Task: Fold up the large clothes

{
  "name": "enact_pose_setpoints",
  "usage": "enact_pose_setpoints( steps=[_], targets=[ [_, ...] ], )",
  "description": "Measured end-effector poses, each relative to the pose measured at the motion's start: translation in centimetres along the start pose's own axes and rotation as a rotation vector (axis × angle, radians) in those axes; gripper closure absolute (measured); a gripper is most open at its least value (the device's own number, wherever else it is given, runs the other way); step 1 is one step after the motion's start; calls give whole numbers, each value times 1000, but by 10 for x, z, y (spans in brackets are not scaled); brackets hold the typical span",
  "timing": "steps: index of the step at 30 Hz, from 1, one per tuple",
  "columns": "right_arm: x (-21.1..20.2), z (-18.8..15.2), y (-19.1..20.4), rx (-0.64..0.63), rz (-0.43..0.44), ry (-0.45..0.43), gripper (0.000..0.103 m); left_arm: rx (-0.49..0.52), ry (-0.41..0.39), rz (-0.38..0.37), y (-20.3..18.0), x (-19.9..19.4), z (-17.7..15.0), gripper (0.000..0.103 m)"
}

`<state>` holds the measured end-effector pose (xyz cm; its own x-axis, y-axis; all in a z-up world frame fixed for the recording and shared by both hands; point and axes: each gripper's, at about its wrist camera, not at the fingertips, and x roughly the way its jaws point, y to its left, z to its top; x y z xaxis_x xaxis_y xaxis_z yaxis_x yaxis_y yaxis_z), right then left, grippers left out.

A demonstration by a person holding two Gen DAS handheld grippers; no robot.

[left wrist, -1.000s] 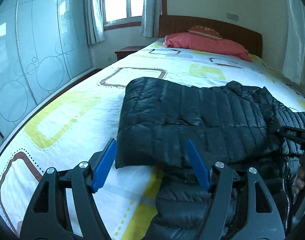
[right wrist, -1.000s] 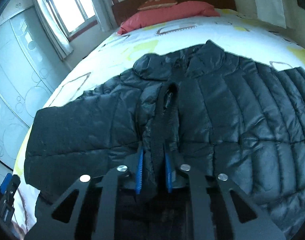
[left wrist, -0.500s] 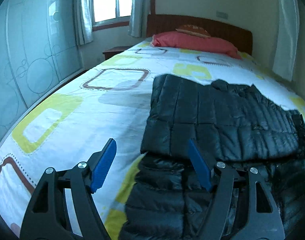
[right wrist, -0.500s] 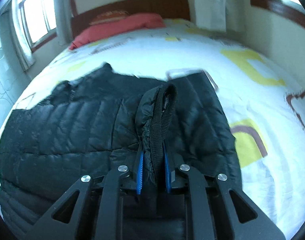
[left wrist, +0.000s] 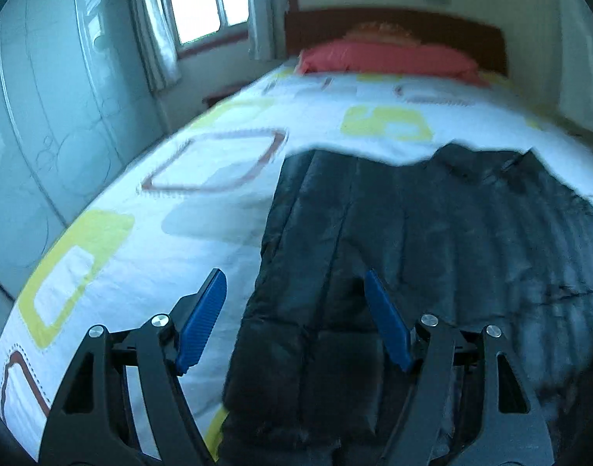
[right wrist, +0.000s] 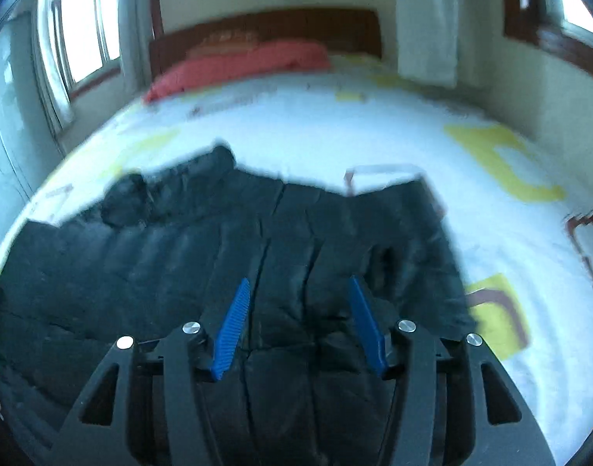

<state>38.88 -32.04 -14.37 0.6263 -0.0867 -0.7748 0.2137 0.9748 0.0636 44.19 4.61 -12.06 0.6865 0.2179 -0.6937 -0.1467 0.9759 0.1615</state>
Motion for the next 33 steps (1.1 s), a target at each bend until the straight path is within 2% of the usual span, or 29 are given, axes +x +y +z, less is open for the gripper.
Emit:
enact_pose_setpoints(
  steps=[2, 3, 6, 8, 10, 12, 14, 19, 23, 27, 30, 33],
  targets=[
    [8, -2, 1, -18, -8, -6, 45, 6, 76, -19, -2, 20, -2, 29],
    [4, 0, 3, -18, -20, -7, 45, -4, 88, -31, 0, 23, -2, 29],
    [-25, -2, 10, -9, -23, -71, 45, -16, 67, -12, 4, 8, 1, 32],
    [-41, -11, 21, -34, -4, -113, 45, -65, 8, -26, 10, -16, -1, 32],
    [-39, -20, 32, -77, 8, -99, 45, -102, -22, -73, 9, -29, -8, 32],
    [-20, -30, 38, -103, -6, -36, 45, -76, 21, -95, -4, -18, -15, 32],
    [-15, -32, 36, -96, -2, -43, 44, -8, 69, -53, -19, 0, -23, 29],
    [-49, -35, 22, -56, 8, -58, 44, -38, 49, -70, -6, -20, -22, 29],
    [-85, -61, 2, -29, -1, -64, 44, -106, 63, -60, 23, -47, -40, 29],
    [-117, -94, -23, -11, -34, -50, 44, -178, 116, -42, 68, -67, -68, 29],
    [-142, -124, -48, 31, -53, -32, 44, -250, 167, -33, 103, -90, -107, 29],
    [-166, -157, -73, 75, -61, -11, 44, -337, 228, -62, 135, -114, -148, 29]
  ],
)
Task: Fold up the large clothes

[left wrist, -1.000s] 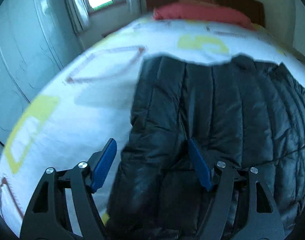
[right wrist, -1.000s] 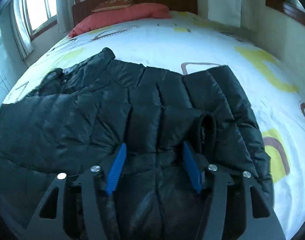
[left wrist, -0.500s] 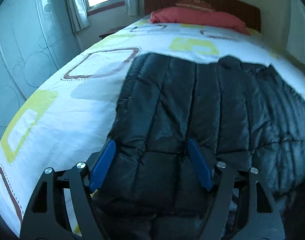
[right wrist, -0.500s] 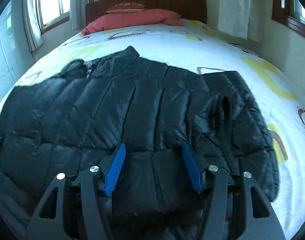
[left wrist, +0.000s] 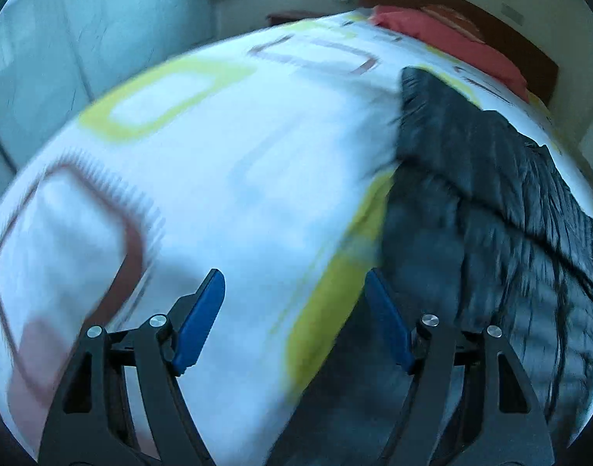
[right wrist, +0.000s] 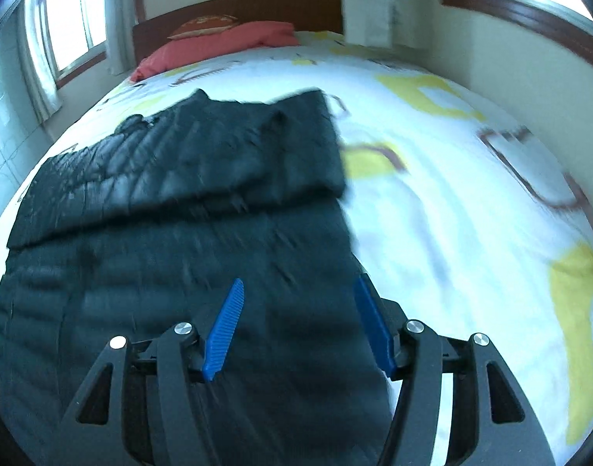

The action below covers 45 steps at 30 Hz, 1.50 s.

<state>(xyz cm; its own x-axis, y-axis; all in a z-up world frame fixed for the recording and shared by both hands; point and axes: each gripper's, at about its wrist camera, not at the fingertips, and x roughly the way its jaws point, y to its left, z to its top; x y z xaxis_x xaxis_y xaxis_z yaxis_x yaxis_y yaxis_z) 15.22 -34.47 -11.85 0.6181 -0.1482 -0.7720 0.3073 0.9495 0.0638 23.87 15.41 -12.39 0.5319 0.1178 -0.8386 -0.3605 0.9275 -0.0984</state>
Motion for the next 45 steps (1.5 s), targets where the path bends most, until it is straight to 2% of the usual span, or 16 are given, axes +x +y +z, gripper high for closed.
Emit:
enact_pose_setpoints(
  steps=[5, 8, 10, 14, 19, 27, 32, 34, 36, 40, 41, 45],
  targets=[
    [-31, -53, -44, 101, 27, 52, 44, -120, 86, -94, 53, -29, -54, 29],
    [-44, -83, -62, 168, 61, 84, 44, -182, 105, -165, 73, -46, -84, 29],
    [-52, -101, -72, 208, 84, 94, 44, -197, 101, -194, 80, -57, -97, 29],
    [-64, -135, -84, 289, 158, 115, 44, -298, 118, -270, 91, -71, -126, 29],
    [-81, -164, -85, 343, 253, 101, 43, -362, 105, -348, 86, -83, -155, 29],
    [-87, -186, -67, 431, 487, 122, 42, -416, 102, -469, 79, -81, -166, 29],
    [-83, -186, -62, 447, 499, 99, 44, -475, 84, -531, 85, -74, -168, 29],
    [-81, -186, -63, 459, 500, 96, 48, -469, 80, -532, 85, -73, -166, 29],
    [-80, -186, -65, 469, 512, 102, 57, -475, 88, -541, 86, -75, -165, 30],
    [-77, -190, -75, 496, 550, 121, 58, -535, 90, -518, 110, -79, -169, 31],
    [-76, -190, -76, 500, 556, 123, 58, -545, 89, -533, 113, -77, -171, 31],
    [-75, -190, -73, 491, 554, 121, 58, -477, 105, -535, 100, -75, -167, 31]
  ],
)
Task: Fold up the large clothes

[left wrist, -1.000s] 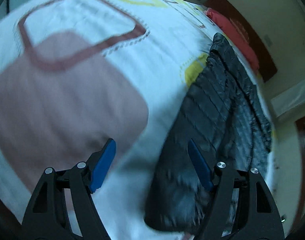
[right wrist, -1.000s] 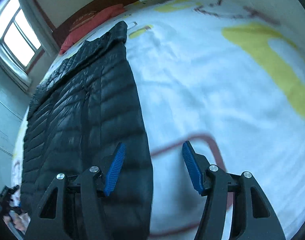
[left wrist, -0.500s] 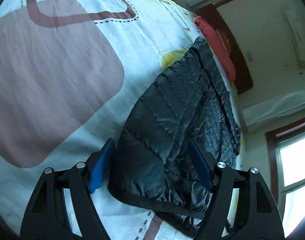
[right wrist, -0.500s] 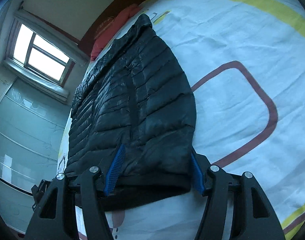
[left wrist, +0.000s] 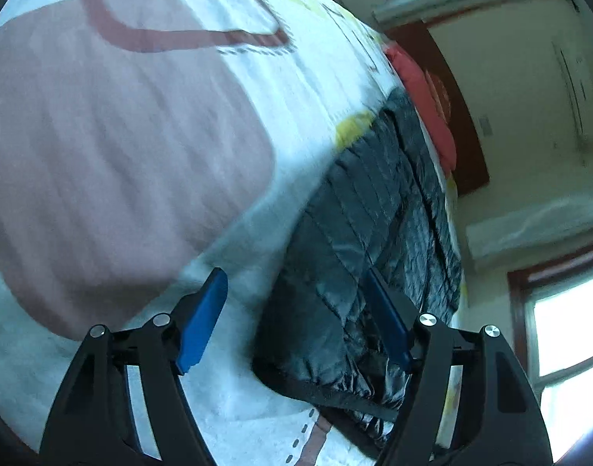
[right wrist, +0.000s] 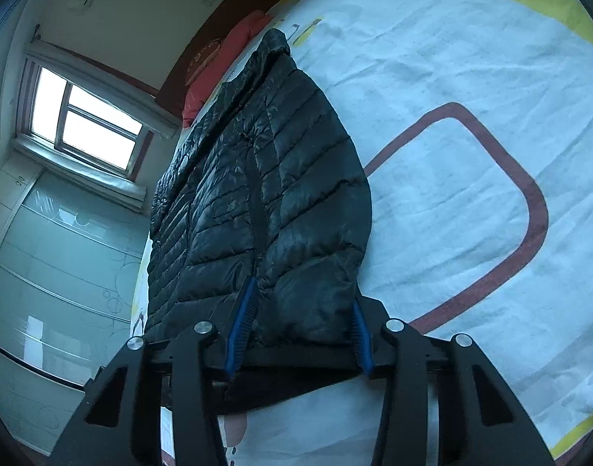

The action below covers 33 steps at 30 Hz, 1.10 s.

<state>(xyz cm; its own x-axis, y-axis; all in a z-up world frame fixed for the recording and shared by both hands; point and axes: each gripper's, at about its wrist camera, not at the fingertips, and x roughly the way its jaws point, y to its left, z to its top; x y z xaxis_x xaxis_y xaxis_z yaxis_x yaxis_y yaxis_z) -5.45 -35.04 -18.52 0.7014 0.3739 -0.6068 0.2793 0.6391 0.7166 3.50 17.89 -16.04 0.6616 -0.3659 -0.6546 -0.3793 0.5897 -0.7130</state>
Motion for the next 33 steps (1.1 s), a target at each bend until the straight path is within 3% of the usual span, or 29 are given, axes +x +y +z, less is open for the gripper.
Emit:
enact_pose_setpoints(
  steps=[3, 6, 8, 10, 11, 12, 14, 23, 27, 33],
  targets=[
    [4, 4, -1, 5, 9, 3, 58, 51, 40, -58, -15, 20, 3, 32],
    [10, 11, -2, 14, 20, -10, 58, 65, 34, -48, -21, 30, 7, 36],
    [15, 13, 0, 4, 21, -8, 58, 70, 64, -59, -25, 36, 7, 54],
    [17, 12, 6, -26, 28, -2, 57, 81, 67, -51, -24, 36, 4, 64],
    [18, 12, 7, -32, 35, 4, 60, 86, 67, -43, -23, 35, 3, 73],
    [19, 12, 7, -27, 46, 15, 75, 78, 69, -52, -21, 34, 3, 76],
    [18, 12, 3, -4, 70, 21, 84, 49, 64, -80, -15, 30, 5, 87],
    [-29, 23, 32, -13, 282, -48, 91, 107, 11, -271, -50, -22, 12, 93],
    [-58, 23, 55, -66, 345, -74, 92, 176, -10, -337, -73, -55, 7, 94],
    [-103, 30, 75, -104, 428, -111, 92, 198, -27, -420, -93, -111, 4, 94]
  ],
)
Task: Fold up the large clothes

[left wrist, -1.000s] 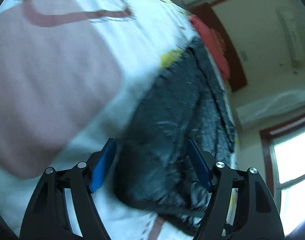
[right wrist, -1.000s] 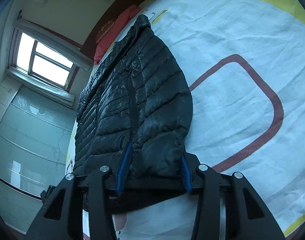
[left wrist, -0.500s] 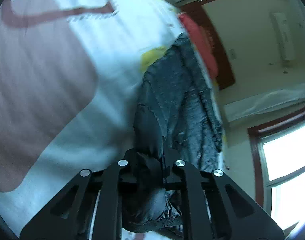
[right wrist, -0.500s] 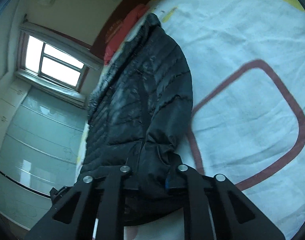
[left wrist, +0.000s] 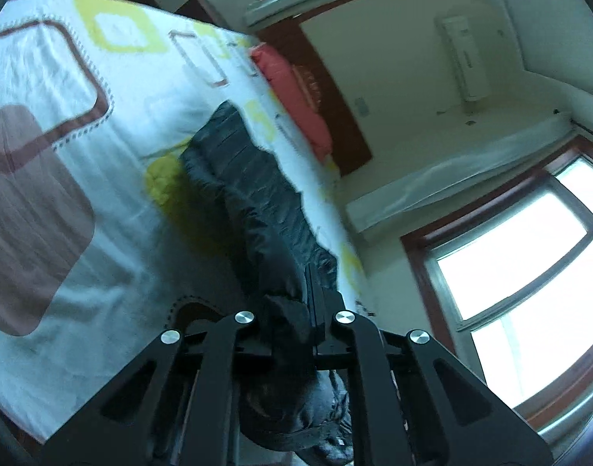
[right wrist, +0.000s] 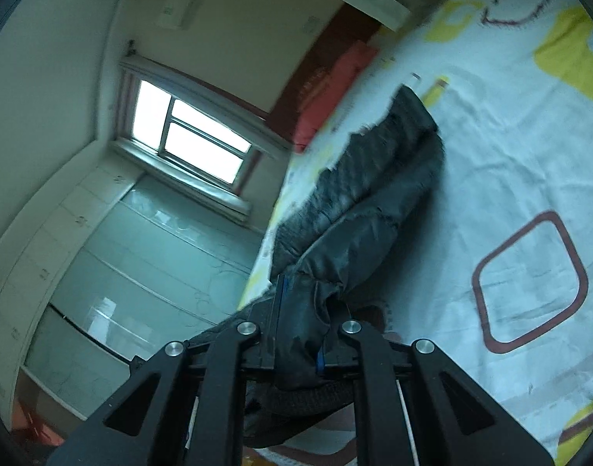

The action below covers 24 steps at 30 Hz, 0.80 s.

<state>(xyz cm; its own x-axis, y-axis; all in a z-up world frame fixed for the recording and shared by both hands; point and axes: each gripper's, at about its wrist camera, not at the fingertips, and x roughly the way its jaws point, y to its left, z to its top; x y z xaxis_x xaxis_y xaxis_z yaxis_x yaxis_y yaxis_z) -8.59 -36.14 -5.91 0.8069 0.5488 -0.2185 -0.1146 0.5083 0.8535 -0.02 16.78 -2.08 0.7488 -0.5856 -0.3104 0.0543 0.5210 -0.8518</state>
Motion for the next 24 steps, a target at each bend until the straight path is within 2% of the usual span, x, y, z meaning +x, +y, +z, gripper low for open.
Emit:
enact_pose_setpoints(
  steps=[4, 8, 14, 20, 24],
  targets=[
    [1, 20, 15, -22, 51, -25, 92, 12, -25, -38, -22, -6, 18, 94],
    [24, 56, 21, -35, 80, -41, 92, 62, -36, -51, -40, 26, 49, 94],
    [100, 132, 17, -63, 78, -51, 92, 83, -47, -29, -46, 111, 112, 94],
    [205, 195, -25, -7, -5, -12, 92, 127, -16, 73, -39, 218, 162, 94],
    [261, 217, -67, 54, -82, 18, 92, 159, 2, 165, -16, 284, 181, 94]
  ],
)
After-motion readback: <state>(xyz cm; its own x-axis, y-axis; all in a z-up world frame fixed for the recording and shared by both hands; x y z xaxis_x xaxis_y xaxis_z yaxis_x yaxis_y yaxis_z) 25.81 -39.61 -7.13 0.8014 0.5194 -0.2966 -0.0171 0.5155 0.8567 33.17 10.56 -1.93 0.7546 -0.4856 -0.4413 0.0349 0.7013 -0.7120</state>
